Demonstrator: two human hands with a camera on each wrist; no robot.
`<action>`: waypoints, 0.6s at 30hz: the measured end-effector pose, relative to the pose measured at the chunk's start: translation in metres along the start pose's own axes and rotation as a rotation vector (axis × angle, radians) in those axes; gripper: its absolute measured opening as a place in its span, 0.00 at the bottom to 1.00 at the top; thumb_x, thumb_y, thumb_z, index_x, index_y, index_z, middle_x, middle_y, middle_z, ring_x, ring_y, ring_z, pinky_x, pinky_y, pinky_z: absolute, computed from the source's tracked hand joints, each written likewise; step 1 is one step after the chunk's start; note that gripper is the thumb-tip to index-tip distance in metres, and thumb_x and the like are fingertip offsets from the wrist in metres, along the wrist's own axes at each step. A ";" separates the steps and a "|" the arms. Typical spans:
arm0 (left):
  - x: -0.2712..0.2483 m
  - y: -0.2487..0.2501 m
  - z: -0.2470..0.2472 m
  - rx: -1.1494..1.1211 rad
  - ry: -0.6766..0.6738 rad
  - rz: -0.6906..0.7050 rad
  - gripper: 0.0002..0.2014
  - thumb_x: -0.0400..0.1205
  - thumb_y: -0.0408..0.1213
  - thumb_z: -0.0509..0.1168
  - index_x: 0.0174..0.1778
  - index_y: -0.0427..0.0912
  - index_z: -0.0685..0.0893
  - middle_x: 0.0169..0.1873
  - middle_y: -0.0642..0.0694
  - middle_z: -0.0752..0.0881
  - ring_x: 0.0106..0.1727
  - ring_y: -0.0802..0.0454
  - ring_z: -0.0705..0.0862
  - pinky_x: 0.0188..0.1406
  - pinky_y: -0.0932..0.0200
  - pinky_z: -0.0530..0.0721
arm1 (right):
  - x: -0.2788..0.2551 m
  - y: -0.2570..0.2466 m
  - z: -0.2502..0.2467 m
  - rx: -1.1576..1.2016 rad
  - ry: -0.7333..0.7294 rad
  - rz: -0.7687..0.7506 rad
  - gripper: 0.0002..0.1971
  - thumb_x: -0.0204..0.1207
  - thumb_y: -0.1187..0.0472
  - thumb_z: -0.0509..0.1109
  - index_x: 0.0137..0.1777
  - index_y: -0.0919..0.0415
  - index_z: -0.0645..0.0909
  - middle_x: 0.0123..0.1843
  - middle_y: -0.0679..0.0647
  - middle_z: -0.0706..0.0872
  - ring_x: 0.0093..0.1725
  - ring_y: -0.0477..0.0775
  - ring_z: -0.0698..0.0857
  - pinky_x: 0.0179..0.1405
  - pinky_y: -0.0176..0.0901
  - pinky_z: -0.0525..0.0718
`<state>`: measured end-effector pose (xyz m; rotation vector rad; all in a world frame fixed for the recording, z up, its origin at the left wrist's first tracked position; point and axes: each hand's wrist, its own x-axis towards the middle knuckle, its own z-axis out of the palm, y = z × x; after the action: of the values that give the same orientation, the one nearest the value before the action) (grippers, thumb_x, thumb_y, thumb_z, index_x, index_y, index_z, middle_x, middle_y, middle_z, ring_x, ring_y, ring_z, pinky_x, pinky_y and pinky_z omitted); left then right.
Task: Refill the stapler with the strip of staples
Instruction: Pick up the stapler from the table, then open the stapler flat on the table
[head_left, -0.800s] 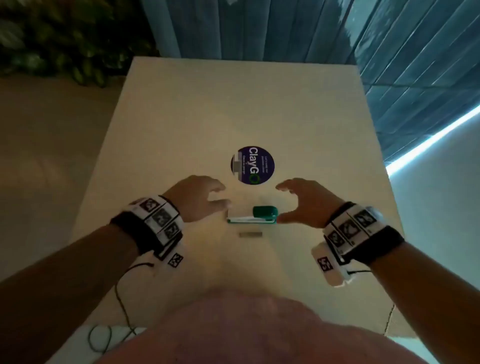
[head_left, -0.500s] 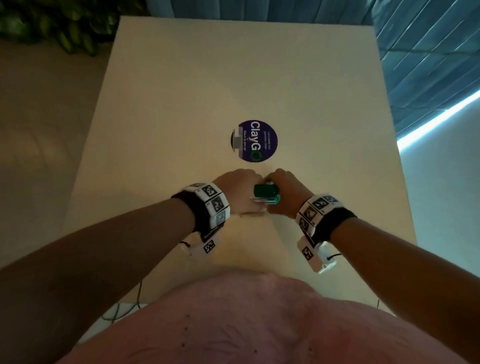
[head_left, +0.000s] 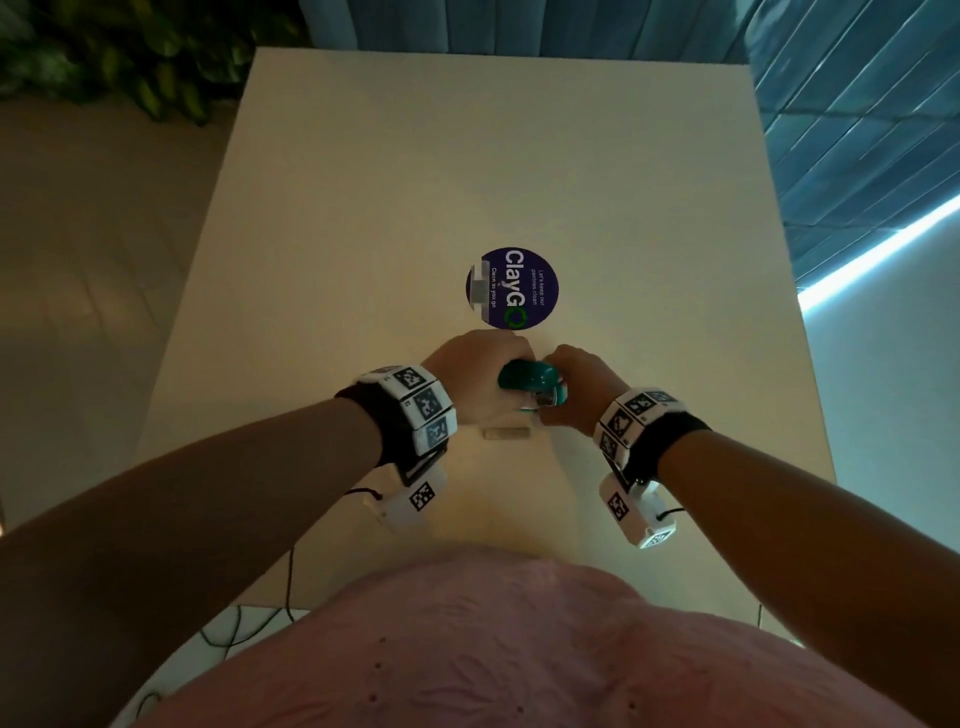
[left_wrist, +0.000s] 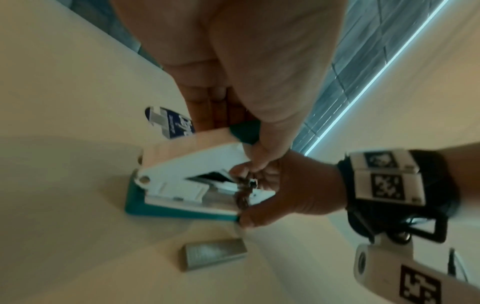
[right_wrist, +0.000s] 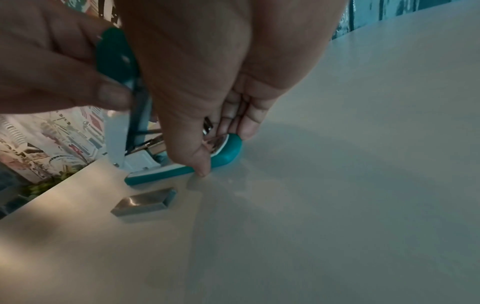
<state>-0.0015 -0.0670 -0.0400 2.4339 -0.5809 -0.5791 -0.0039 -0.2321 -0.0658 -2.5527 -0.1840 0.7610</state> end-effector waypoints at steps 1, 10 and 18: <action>-0.007 -0.002 -0.006 -0.035 0.022 0.001 0.17 0.68 0.41 0.72 0.52 0.41 0.82 0.46 0.41 0.87 0.44 0.45 0.84 0.43 0.53 0.81 | 0.000 0.000 0.000 0.004 -0.001 -0.004 0.22 0.60 0.61 0.79 0.55 0.59 0.79 0.56 0.57 0.81 0.54 0.56 0.79 0.57 0.46 0.77; -0.078 -0.061 -0.049 -0.060 0.220 -0.110 0.13 0.66 0.39 0.73 0.45 0.47 0.83 0.39 0.46 0.88 0.40 0.48 0.85 0.44 0.46 0.86 | -0.004 -0.002 0.001 0.034 0.012 -0.047 0.20 0.61 0.65 0.79 0.54 0.59 0.81 0.57 0.59 0.81 0.57 0.58 0.79 0.61 0.49 0.79; -0.084 -0.107 -0.016 -0.015 0.158 -0.229 0.13 0.68 0.41 0.73 0.47 0.44 0.86 0.42 0.42 0.86 0.42 0.44 0.83 0.42 0.51 0.81 | -0.004 0.001 0.004 0.001 0.025 -0.065 0.18 0.64 0.65 0.77 0.54 0.59 0.81 0.58 0.59 0.81 0.58 0.58 0.79 0.59 0.46 0.76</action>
<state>-0.0323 0.0629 -0.0710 2.5210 -0.2341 -0.4736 -0.0093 -0.2322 -0.0675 -2.5408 -0.2570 0.7047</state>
